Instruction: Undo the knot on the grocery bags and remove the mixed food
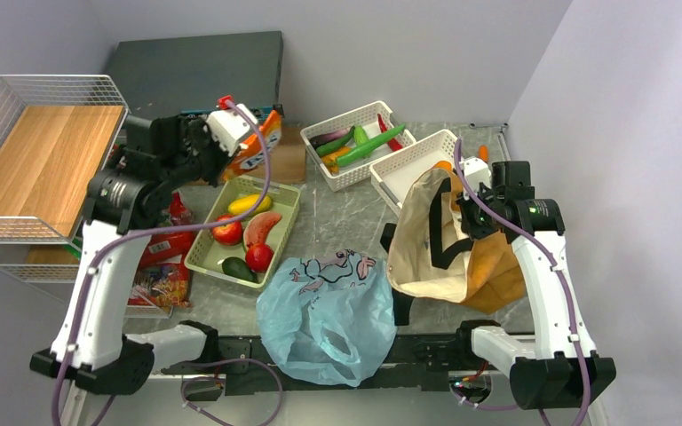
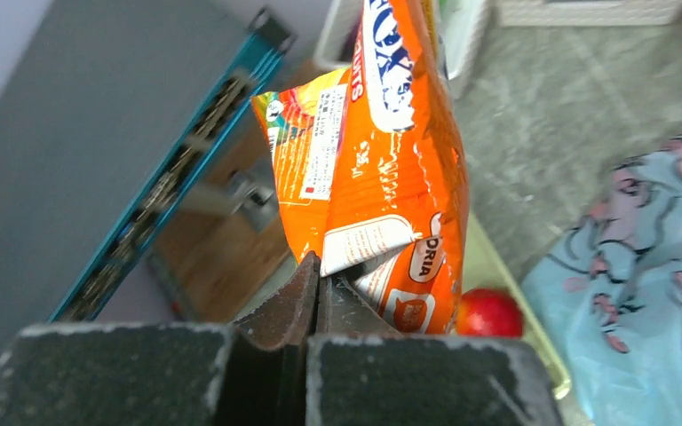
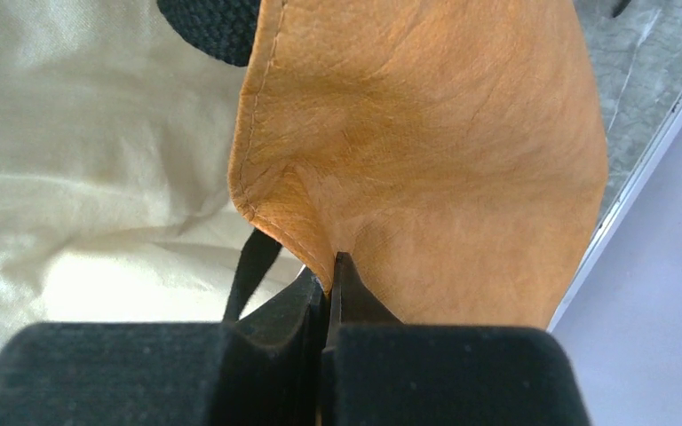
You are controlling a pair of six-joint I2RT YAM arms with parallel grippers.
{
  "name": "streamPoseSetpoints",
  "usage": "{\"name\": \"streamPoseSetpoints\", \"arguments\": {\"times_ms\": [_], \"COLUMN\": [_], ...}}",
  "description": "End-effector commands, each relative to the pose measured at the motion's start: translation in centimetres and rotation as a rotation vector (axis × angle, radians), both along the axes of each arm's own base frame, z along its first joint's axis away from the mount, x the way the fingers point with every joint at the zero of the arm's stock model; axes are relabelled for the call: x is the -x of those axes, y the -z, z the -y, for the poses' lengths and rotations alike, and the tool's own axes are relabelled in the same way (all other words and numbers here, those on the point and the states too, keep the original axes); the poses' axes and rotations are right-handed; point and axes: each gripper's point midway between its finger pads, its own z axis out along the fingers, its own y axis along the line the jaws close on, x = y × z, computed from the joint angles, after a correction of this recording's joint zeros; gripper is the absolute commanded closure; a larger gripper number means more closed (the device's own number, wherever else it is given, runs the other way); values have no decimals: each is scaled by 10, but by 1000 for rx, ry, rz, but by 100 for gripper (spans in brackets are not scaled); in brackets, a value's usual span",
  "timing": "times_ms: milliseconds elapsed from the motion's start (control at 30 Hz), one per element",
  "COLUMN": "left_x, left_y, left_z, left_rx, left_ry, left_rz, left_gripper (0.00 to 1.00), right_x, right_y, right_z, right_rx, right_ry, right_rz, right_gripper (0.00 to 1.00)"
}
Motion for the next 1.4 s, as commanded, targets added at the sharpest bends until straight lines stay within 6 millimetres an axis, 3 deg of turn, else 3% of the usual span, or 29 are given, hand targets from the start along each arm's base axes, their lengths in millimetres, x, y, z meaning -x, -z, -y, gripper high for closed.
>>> {"name": "streamPoseSetpoints", "arguments": {"times_ms": [0, 133, 233, 400, 533, 733, 833, 1000, 1200, 1367], "left_x": [15, 20, 21, 23, 27, 22, 16, 34, 41, 50], "left_y": [-9, 26, 47, 85, 109, 142, 150, 163, 177, 194], "left_z": [-64, -112, -137, -151, -149, -149, -161, -181, -200, -231], "left_rx": [-146, -418, -659, -1081, -1289, -1305, -1380, -1570, -1685, -1796], "left_ry": [-257, -379, -371, -124, 114, 209, 220, 367, 454, 489], "left_rz": [101, 109, 134, 114, 60, -53, -85, -198, -334, -472], "left_gripper": [100, 100, 100, 100, 100, 100, 100, 100, 100, 100], "right_x": [-10, -9, -9, -10, -9, -5, -1, 2, 2, 2], "right_y": [-9, -4, -3, -1, 2, 4, 4, 5, 9, 8], "right_z": [-5, -5, -7, -7, -8, -9, -9, -9, -12, -11], "right_rx": [-33, -34, -39, -37, -42, -48, -49, -50, -66, -59], "right_ry": [1, -4, -13, -25, -31, -22, -22, -25, -33, -31], "right_rz": [64, 58, 55, 56, 56, 68, 69, 77, 68, 76], "right_gripper": [100, 100, 100, 100, 100, 100, 100, 100, 100, 100]}}
